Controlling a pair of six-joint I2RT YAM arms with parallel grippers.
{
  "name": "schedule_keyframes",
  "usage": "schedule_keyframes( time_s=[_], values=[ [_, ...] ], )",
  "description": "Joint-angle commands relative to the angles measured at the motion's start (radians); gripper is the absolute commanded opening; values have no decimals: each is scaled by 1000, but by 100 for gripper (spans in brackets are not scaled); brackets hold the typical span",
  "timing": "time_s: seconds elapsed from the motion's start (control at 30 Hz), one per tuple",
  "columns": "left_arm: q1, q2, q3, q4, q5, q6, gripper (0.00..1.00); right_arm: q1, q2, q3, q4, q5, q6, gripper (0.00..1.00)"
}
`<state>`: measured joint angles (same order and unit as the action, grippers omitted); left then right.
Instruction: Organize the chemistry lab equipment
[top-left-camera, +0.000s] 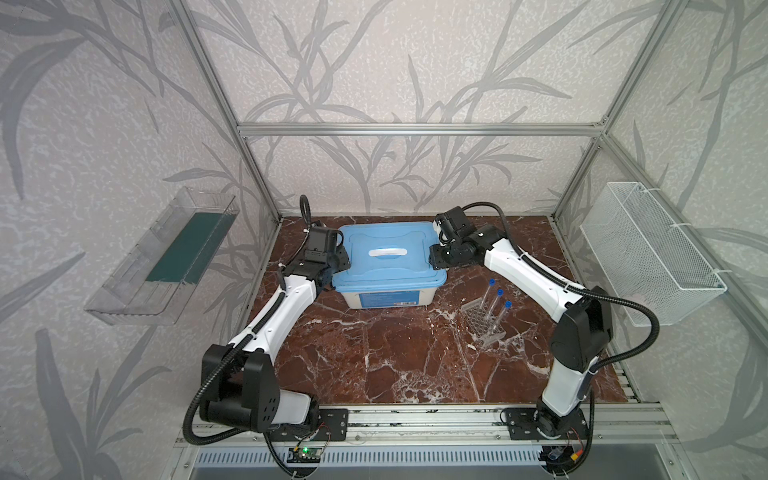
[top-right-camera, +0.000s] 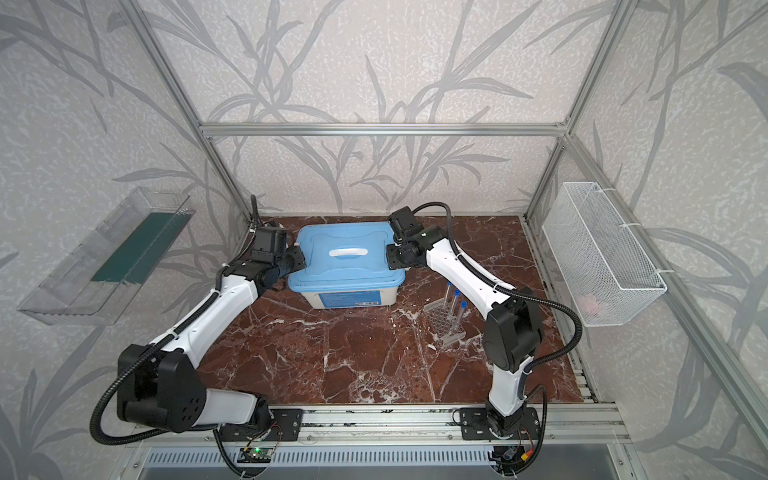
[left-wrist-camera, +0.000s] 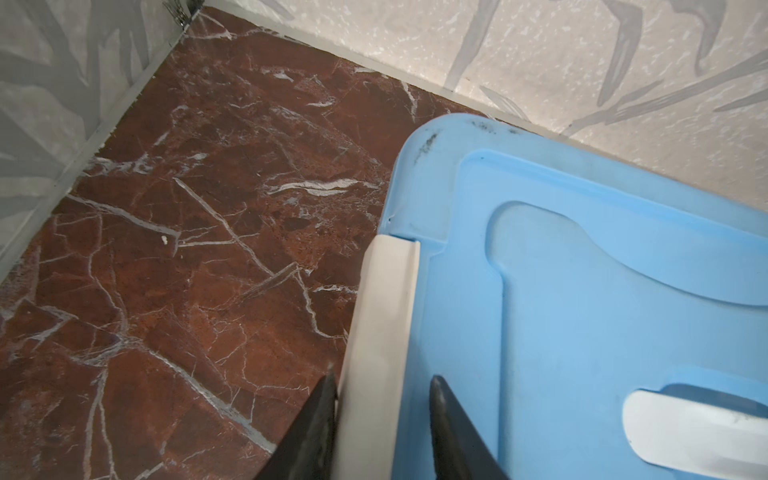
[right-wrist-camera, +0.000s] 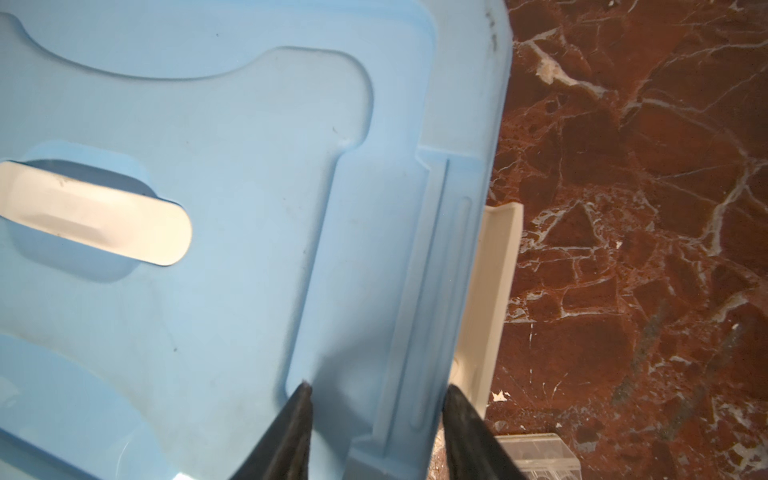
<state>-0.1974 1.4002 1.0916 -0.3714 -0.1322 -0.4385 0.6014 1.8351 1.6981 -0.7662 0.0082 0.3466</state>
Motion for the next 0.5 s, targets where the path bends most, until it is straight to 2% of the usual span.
schedule_keyframes(
  time_s=[0.0, 0.13, 0.3, 0.47],
  values=[
    [-60, 65, -25, -173, 23, 19, 35, 17, 27, -51, -92, -22, -11, 49],
    [-83, 104, -8, -226, -42, 21, 28, 18, 26, -37, -94, -24, -12, 49],
    [-85, 105, -11, -219, -42, 12, 29, 16, 14, 34, -120, 3, -32, 49],
    [-83, 97, -9, -224, -66, -9, 29, -14, -41, 41, -98, 34, -31, 59]
  ],
)
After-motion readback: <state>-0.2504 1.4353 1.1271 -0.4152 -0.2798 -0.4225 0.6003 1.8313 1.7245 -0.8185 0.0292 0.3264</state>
